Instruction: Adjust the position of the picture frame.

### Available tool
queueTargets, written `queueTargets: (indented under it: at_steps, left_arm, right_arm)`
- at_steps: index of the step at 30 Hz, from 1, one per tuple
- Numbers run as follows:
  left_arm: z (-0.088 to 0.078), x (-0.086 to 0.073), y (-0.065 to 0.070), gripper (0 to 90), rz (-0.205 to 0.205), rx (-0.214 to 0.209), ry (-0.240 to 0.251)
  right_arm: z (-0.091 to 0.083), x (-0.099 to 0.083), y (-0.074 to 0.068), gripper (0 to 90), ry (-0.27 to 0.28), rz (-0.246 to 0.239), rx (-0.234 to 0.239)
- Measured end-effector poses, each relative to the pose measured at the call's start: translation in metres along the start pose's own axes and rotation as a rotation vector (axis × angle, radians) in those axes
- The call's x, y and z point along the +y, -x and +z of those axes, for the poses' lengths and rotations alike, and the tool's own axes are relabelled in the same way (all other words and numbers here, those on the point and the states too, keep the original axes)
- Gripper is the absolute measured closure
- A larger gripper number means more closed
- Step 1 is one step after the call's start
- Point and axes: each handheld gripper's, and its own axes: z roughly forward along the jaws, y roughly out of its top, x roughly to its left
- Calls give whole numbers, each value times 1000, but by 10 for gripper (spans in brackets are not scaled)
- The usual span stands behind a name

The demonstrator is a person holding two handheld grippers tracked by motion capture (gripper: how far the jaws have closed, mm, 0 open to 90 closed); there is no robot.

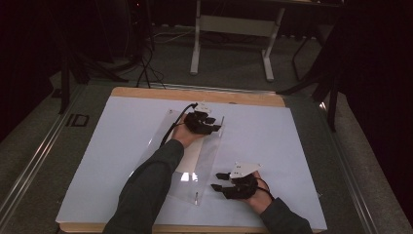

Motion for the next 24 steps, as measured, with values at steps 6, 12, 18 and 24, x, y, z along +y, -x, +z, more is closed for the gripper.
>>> queueTargets:
  at_steps: [6, 12, 18, 24]
  left_arm:
    - [17, 5, -7, 579, -4, 23, -34]
    - [36, 7, -14, 671, -32, 26, -34]
    - [50, 2, -17, 790, -44, 20, -47]
    - [56, 3, -16, 821, -35, 22, -77]
  right_arm:
    - [4, -2, -11, 563, 0, -27, 40]
    - [10, 0, -22, 566, 5, -57, 83]
    - [16, 1, -28, 566, 5, -63, 122]
    - [26, 4, -36, 595, -10, -93, 137]
